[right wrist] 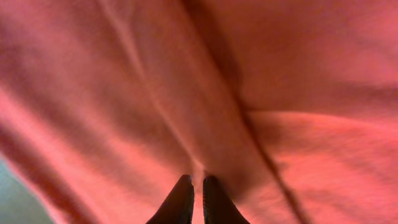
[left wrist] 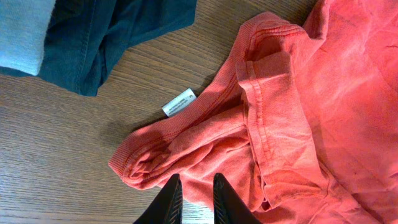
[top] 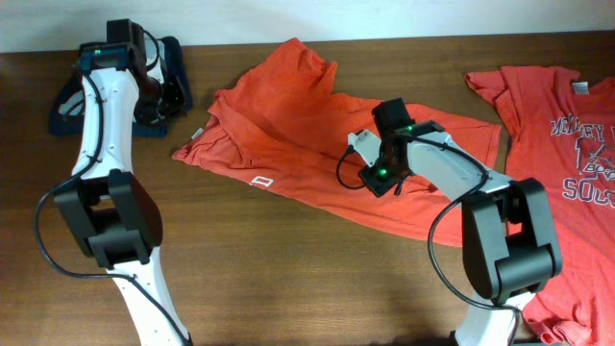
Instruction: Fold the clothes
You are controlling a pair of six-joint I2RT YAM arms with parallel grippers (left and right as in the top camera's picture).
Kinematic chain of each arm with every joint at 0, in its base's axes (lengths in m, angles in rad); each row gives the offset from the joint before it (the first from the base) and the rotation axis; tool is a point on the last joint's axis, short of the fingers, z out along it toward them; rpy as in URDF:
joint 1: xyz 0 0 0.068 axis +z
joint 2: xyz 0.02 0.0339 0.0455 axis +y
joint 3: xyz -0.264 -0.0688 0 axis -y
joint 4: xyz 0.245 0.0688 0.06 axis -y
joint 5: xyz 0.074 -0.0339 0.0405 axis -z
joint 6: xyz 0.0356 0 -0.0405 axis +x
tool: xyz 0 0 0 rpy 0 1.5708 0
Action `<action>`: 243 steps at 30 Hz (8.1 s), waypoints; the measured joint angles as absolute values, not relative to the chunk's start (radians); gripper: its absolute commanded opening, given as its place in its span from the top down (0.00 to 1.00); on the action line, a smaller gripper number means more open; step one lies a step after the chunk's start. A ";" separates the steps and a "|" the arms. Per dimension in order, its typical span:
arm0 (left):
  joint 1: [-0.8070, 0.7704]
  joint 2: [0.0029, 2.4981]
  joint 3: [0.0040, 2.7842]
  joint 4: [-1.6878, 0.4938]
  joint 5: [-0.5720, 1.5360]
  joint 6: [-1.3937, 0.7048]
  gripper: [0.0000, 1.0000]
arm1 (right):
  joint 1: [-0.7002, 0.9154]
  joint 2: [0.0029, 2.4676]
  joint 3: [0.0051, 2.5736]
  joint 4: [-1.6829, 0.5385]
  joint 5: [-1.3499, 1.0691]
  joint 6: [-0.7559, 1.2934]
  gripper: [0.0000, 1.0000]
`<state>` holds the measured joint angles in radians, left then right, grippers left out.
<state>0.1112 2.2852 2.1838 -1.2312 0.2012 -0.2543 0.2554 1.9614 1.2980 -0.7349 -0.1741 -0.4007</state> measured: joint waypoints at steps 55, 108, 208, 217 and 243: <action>0.110 2.285 2.184 -1.234 0.156 -0.252 0.71 | 0.147 2.030 1.459 -0.709 -0.107 -0.420 0.85; 0.110 2.285 2.184 -1.235 0.152 -0.251 0.01 | -0.006 2.019 1.335 -1.047 -0.025 -0.208 0.85; 0.110 2.285 2.184 -1.234 0.152 -0.251 0.01 | 0.508 2.247 1.620 -0.469 -0.078 -0.403 0.95; 0.110 2.285 2.184 -1.235 0.153 -0.251 0.01 | 0.497 2.257 1.647 -0.471 -0.027 -0.357 0.95; 0.110 2.285 2.184 -1.234 0.152 -0.251 0.01 | 0.492 2.257 1.680 -0.677 -0.319 -0.336 0.94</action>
<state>0.1101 2.2852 2.1838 -1.2343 0.1524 -0.2512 0.4915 2.2566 1.6802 -0.6769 -0.3187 -0.3355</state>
